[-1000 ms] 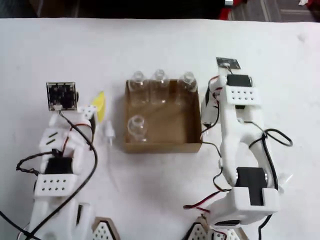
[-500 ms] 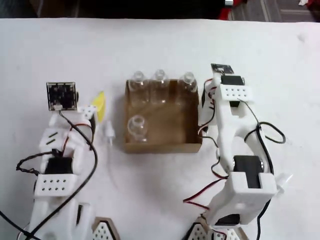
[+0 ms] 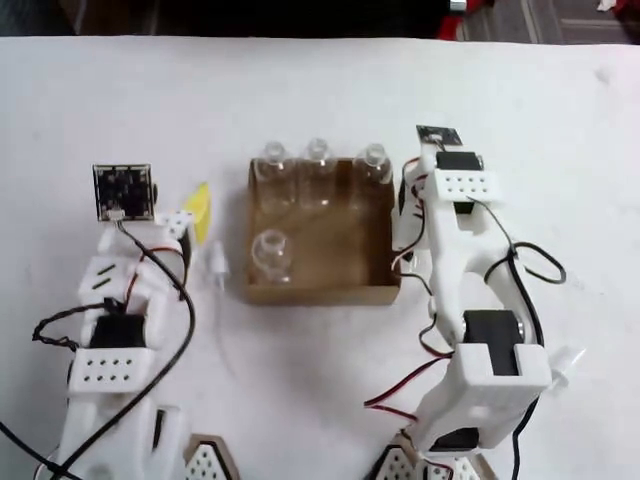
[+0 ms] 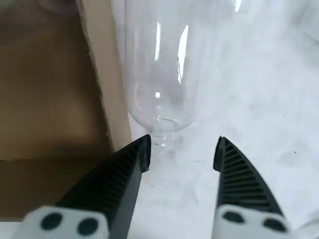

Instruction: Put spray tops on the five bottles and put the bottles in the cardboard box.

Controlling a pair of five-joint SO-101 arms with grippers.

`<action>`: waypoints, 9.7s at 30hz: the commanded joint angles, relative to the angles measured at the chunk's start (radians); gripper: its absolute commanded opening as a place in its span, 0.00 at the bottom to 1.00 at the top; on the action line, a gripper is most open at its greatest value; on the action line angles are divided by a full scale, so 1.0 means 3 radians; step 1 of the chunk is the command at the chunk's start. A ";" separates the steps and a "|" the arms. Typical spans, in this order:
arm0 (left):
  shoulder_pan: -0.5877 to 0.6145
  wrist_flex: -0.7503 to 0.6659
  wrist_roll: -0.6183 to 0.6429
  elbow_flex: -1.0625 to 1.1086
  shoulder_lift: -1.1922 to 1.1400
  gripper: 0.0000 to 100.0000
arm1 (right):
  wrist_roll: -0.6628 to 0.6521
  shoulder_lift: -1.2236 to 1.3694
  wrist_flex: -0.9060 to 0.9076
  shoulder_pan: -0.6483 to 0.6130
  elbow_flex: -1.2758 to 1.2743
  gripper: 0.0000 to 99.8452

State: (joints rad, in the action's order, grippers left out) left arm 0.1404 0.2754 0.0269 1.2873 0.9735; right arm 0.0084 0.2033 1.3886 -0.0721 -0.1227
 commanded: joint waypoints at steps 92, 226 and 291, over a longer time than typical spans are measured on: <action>0.0008 -0.0077 0.0046 -0.0015 0.0059 0.23 | 0.1330 -0.2038 -0.0862 0.1511 -0.1713 0.33; -0.0079 -0.0051 0.0041 -0.0010 0.0059 0.24 | -0.1417 -0.1250 0.1010 0.1731 0.1095 0.02; -0.0136 -0.0077 0.0041 -0.0010 0.0059 0.24 | -0.1274 0.3450 -0.0831 0.1230 0.5161 0.07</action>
State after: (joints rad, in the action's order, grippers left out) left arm 0.1174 0.2754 0.0269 1.2873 0.9735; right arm -0.3537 1.2467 0.7396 0.2977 1.1830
